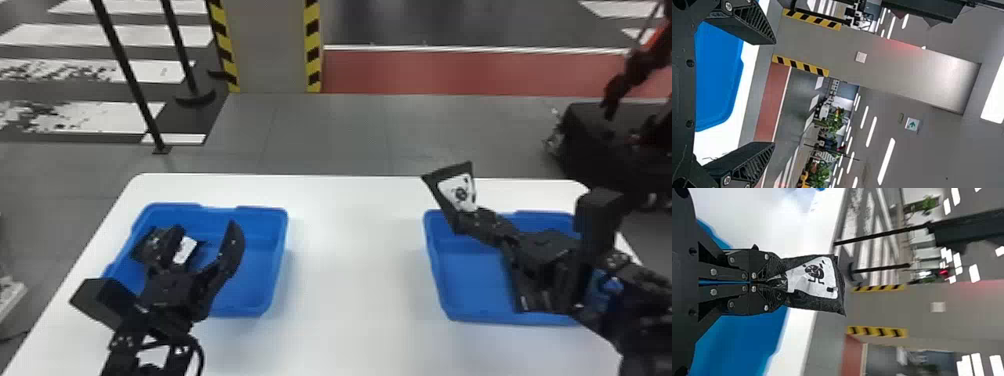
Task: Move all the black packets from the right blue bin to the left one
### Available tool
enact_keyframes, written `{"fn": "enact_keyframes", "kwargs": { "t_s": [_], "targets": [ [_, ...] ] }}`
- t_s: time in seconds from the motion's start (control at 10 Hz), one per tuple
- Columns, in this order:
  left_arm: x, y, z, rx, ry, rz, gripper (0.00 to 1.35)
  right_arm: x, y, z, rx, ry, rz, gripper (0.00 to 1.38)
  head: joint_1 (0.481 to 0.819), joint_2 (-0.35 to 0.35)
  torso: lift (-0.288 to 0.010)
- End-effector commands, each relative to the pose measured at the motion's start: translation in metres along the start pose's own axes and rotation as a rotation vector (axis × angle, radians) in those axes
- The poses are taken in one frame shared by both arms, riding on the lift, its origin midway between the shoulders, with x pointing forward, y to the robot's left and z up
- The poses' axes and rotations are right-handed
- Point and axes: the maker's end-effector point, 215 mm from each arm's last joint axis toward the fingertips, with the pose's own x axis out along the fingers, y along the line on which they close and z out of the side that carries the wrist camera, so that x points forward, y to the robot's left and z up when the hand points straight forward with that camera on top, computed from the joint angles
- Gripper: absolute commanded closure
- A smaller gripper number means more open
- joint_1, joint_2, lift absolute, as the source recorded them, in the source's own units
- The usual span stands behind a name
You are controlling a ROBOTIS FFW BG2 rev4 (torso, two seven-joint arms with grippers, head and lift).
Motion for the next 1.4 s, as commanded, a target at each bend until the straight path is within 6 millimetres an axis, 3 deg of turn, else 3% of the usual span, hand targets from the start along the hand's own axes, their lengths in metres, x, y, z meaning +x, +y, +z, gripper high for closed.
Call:
{"fn": "enact_keyframes", "kwargs": {
  "t_s": [0.0, 0.2, 0.4, 0.5, 0.7, 0.9, 1.3],
  "targets": [
    [0.004, -0.008, -0.002, -0.048, 0.003, -0.023, 0.11, 0.0, 0.032, 0.078, -0.15, -0.241, 0.063, 1.26, 0.695, 0.045, -0.11],
    [0.025, -0.038, -0.013, -0.182, 0.073, -0.142, 0.11, 0.015, 0.095, 0.119, -0.147, -0.339, 0.209, 1.26, 0.695, 0.081, -0.11],
    [0.038, -0.074, -0.007, -0.328, 0.089, -0.275, 0.11, 0.033, 0.145, 0.13, -0.121, -0.357, 0.344, 1.26, 0.695, 0.107, -0.11],
    [0.04, -0.085, 0.011, -0.396, 0.034, -0.313, 0.11, 0.039, 0.161, 0.128, -0.114, -0.341, 0.393, 1.26, 0.695, 0.122, -0.11],
    [0.037, -0.085, 0.064, -0.444, -0.115, -0.327, 0.11, 0.041, 0.164, 0.135, -0.123, -0.341, 0.405, 1.26, 0.695, 0.144, -0.11],
    [0.026, -0.092, 0.102, -0.479, -0.195, -0.349, 0.11, 0.045, 0.167, 0.137, -0.126, -0.325, 0.42, 1.26, 0.66, 0.168, -0.11],
    [0.027, -0.129, 0.106, -0.451, -0.143, -0.431, 0.11, 0.066, 0.202, 0.105, -0.076, -0.14, 0.528, 1.26, 0.652, 0.178, -0.11]
  ]
}}
